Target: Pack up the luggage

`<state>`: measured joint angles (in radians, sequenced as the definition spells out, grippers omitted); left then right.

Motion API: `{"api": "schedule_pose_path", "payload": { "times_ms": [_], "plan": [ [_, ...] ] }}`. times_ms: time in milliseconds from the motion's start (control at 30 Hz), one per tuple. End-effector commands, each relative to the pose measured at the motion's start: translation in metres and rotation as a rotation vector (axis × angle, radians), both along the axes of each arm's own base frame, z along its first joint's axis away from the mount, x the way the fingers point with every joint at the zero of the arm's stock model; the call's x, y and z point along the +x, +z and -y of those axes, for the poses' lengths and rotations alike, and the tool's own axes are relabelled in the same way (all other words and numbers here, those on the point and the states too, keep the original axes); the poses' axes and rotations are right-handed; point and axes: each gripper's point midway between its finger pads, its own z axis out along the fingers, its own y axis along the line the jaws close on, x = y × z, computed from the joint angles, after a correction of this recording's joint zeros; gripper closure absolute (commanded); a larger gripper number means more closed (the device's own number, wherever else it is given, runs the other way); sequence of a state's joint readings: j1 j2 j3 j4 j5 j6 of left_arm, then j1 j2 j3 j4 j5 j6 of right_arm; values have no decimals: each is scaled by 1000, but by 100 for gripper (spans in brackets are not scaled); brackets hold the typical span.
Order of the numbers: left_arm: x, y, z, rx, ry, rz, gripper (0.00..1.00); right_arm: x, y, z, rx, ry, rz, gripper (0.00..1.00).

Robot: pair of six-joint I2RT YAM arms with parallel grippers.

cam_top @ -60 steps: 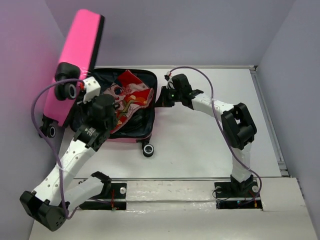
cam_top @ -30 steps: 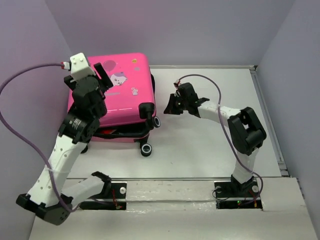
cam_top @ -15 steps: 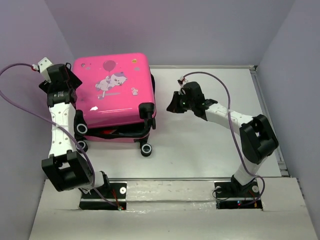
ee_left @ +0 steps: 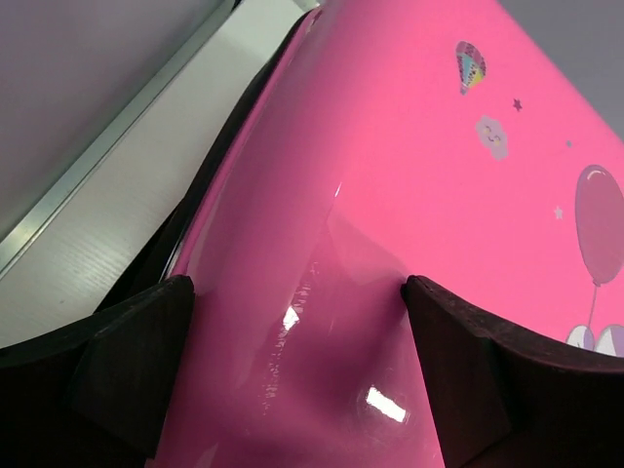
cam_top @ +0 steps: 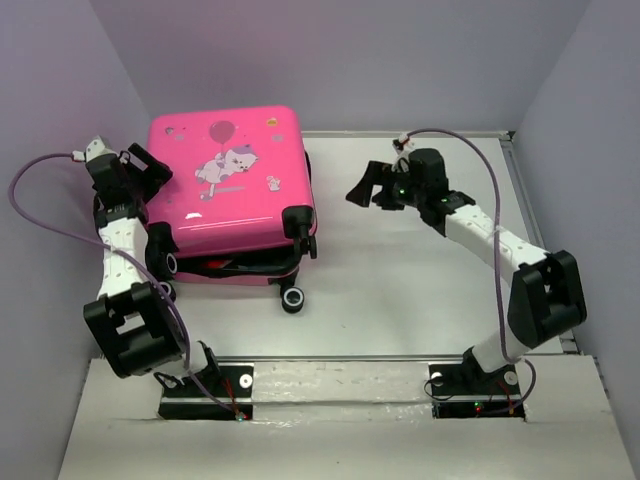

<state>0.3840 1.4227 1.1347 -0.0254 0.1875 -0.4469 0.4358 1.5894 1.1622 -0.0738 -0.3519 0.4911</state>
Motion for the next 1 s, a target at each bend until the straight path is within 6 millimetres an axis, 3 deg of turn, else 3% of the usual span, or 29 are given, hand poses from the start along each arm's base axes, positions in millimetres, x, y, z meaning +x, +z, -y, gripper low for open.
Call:
{"api": "schedule_pose_path", "payload": {
  "times_ms": [0, 33, 100, 133, 267, 433, 567, 667, 733, 800, 867, 967],
  "plan": [
    [-27, -54, 98, -204, -299, -119, 1, -5, 54, 2, 131, 54, 84, 0],
    [-32, -47, 109, -196, -323, -99, 1, -3, 62, 1, 140, 57, 100, 0],
    [-43, -54, 142, -200, -388, -110, 1, 4, 67, 3, 146, 52, 107, 0],
    [-49, -45, 153, -193, -410, -84, 1, 11, 75, 8, 161, 44, 116, 0],
    [-75, -43, 197, -207, -499, -65, 1, 18, 82, -5, 211, 123, 88, 0],
    [-100, -29, 222, -240, -574, -17, 1, 28, 63, -18, 223, 185, 32, 0],
    [-127, -13, 272, -283, -713, 16, 1, 38, 47, -16, 174, 167, 14, 0],
    [-142, 14, 294, -293, -780, 78, 1, 37, 54, -26, 178, 274, 31, 0],
    [-149, 29, 297, -289, -794, 104, 1, 48, 75, -26, 178, 296, 92, 0],
    [-155, 52, 300, -273, -812, 149, 1, 65, 79, -12, 137, 235, 106, 0],
    [-161, 61, 290, -209, -781, 155, 1, 84, 98, 17, 116, 137, 141, 0],
    [-153, 116, 254, -69, -614, 266, 1, 85, 131, 51, 94, 32, 222, 0]
  ]
}}
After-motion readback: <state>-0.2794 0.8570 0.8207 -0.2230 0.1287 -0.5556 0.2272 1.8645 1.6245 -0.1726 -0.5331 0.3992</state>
